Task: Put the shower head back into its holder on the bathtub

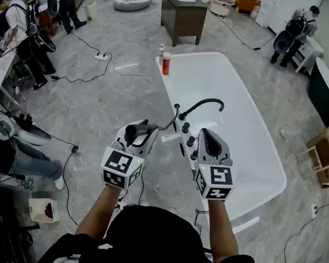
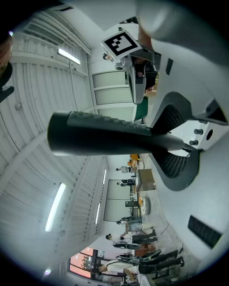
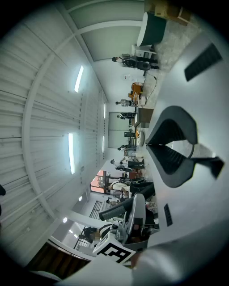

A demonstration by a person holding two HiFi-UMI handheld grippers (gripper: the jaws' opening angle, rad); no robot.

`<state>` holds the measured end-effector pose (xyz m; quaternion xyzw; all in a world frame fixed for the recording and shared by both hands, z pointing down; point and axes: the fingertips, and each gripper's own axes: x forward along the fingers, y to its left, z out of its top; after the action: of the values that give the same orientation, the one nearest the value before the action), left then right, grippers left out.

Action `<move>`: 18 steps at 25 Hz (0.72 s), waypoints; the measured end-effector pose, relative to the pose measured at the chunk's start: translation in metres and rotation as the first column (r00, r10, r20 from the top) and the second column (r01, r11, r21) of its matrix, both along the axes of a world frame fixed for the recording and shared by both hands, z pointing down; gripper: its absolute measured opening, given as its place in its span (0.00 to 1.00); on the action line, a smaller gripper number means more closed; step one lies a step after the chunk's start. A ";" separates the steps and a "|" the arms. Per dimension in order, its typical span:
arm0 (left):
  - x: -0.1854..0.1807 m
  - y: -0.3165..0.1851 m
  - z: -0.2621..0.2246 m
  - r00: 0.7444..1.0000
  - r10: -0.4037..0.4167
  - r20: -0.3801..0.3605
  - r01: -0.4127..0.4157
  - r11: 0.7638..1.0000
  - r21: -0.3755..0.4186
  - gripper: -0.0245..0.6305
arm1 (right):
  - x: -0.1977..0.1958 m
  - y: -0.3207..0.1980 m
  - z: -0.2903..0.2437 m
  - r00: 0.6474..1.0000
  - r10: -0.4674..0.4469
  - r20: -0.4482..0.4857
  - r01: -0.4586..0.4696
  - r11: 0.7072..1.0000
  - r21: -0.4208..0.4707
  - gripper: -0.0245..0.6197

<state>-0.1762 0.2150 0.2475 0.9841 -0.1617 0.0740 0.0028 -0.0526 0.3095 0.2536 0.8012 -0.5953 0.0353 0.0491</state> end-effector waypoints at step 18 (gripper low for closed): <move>0.017 0.050 0.016 0.999 -0.050 0.014 0.051 0.999 -0.012 0.26 | 0.020 0.050 0.019 0.999 -0.038 0.033 0.038 0.999 0.004 0.07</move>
<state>-0.1589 0.2651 0.2638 0.9791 -0.1860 0.0817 0.0096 -0.0324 0.3600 0.2722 0.7891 -0.6112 0.0464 0.0386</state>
